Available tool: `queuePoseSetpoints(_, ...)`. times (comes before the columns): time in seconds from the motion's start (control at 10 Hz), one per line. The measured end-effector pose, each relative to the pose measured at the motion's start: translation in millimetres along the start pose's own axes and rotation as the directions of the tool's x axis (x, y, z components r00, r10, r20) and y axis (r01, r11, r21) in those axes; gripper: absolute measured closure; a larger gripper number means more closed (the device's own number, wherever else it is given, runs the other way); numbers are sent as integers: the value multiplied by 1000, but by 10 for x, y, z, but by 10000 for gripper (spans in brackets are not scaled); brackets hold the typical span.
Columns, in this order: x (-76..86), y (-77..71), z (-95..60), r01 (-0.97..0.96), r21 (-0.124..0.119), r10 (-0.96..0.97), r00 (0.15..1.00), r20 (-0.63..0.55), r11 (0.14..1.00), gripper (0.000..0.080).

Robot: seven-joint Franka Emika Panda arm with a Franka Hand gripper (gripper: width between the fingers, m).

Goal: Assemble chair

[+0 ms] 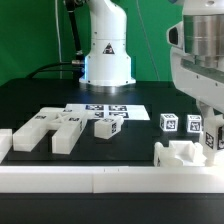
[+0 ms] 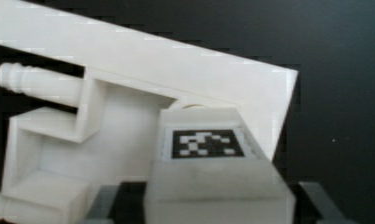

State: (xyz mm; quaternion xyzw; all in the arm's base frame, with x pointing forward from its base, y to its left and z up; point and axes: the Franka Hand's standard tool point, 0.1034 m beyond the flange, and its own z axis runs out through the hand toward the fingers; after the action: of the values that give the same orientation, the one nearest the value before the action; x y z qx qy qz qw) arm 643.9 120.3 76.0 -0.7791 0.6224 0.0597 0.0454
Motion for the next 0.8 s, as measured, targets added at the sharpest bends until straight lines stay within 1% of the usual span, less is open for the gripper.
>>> queuePoseSetpoints(0.1,-15,-1,2,-79,0,79,997,5,997,509)
queuePoseSetpoints(0.2,-21,-1,4,-108,0,108,994,9,994,509)
queuePoseSetpoints(0.3,-24,0,7,-89,0,89,996,10,996,448)
queuePoseSetpoints(0.4,-30,1,12,-86,-1,86,996,10,996,313)
queuePoseSetpoints(0.5,-34,2,14,-47,-1,47,999,10,999,313)
queuePoseSetpoints(0.6,-44,0,14,-18,-1,18,1000,10,1000,186)
queuePoseSetpoints(0.7,-56,-7,6,57,1,-57,998,11,998,161)
queuePoseSetpoints(0.8,-67,-13,0,176,3,-176,984,10,984,161)
